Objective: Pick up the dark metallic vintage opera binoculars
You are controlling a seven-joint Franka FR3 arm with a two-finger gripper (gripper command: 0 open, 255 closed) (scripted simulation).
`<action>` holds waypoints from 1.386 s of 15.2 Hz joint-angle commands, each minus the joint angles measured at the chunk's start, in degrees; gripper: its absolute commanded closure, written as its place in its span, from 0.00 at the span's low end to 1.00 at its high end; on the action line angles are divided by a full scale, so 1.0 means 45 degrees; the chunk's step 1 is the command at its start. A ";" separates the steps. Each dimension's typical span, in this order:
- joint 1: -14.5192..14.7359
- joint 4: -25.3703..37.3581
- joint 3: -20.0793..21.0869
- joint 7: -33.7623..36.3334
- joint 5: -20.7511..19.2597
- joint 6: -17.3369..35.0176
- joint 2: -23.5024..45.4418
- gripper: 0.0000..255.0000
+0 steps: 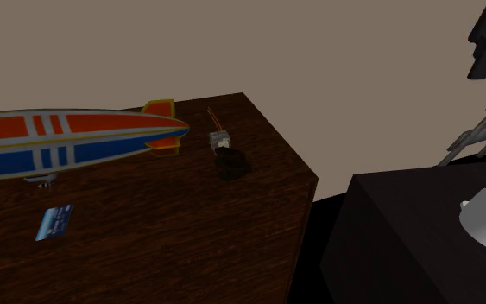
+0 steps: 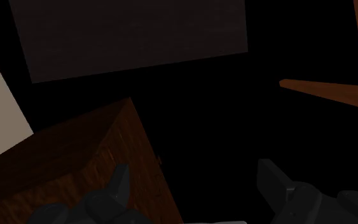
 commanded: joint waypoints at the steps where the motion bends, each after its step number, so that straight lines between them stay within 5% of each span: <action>1: 0.0000 0.0000 0.0000 0.0000 0.0000 0.0000 0.0000 0.00; 11: -0.0328 -0.0893 -0.1234 -0.2948 -0.1529 0.4347 0.2715 0.00; 21: -0.0516 0.0243 -0.2324 -0.5596 -0.2277 0.8347 0.6886 0.00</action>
